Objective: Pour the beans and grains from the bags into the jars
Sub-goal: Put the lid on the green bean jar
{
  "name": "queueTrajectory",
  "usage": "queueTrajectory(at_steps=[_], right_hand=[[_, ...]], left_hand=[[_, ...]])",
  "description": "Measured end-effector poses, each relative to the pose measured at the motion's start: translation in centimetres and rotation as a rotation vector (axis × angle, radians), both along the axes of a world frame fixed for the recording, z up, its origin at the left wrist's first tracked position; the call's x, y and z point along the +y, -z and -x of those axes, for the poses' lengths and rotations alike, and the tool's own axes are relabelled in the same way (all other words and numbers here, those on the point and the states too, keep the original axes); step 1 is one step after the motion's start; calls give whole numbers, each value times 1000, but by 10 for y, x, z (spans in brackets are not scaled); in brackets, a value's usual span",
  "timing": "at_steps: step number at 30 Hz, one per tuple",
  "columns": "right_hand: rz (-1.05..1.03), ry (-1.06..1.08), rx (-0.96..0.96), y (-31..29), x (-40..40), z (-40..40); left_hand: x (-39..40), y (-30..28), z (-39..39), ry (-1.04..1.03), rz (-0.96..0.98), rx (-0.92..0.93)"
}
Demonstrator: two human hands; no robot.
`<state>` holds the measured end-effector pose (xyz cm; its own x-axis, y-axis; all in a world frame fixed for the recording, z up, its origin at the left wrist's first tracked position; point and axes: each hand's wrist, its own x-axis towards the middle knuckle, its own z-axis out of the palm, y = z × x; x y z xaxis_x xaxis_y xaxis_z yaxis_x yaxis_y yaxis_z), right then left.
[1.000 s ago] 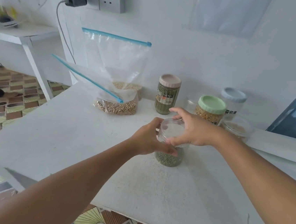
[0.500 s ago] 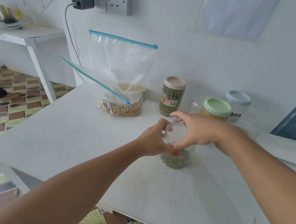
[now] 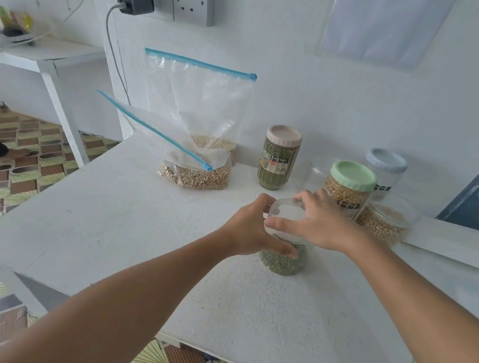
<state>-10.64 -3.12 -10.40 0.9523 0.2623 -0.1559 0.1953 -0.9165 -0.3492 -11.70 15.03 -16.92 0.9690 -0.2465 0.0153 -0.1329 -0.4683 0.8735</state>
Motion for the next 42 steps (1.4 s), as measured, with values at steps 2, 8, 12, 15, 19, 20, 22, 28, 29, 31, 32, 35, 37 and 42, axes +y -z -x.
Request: queueTrajectory(at_steps=[2,8,12,15,19,20,22,28,29,31,32,35,37,42], right_hand=[[-43,-3,43,3,-1,2],[-244,-34,236,2,-1,-4],[-263,57,108,8,14,-6],[-261,131,44,13,24,-2],[-378,96,138,17,22,-3],[-466,95,187,18,20,-2],[-623,105,254,20,18,-1],[-627,162,155,34,16,-2],[-592,186,88,34,17,-2],[-558,214,19,33,18,-3],[-557,203,35,33,18,-4],[-556,126,151,31,16,-3],[-602,153,146,34,15,-4],[-683,274,-16,46,33,1]], left_hand=[[2,-1,-1,-3,1,-3],[20,-2,-5,-49,21,-23],[26,3,-5,-90,48,-34],[26,5,-6,-104,63,-36],[28,5,-10,-95,52,-41],[28,5,-11,-90,45,-45],[29,5,-13,-88,40,-45],[30,5,-13,-86,60,-38],[30,5,-13,-85,59,-37],[30,5,-14,-90,64,-35],[29,4,-14,-95,66,-36],[28,4,-15,-115,68,-41],[28,4,-16,-122,73,-38],[28,6,-14,-140,84,-36]])
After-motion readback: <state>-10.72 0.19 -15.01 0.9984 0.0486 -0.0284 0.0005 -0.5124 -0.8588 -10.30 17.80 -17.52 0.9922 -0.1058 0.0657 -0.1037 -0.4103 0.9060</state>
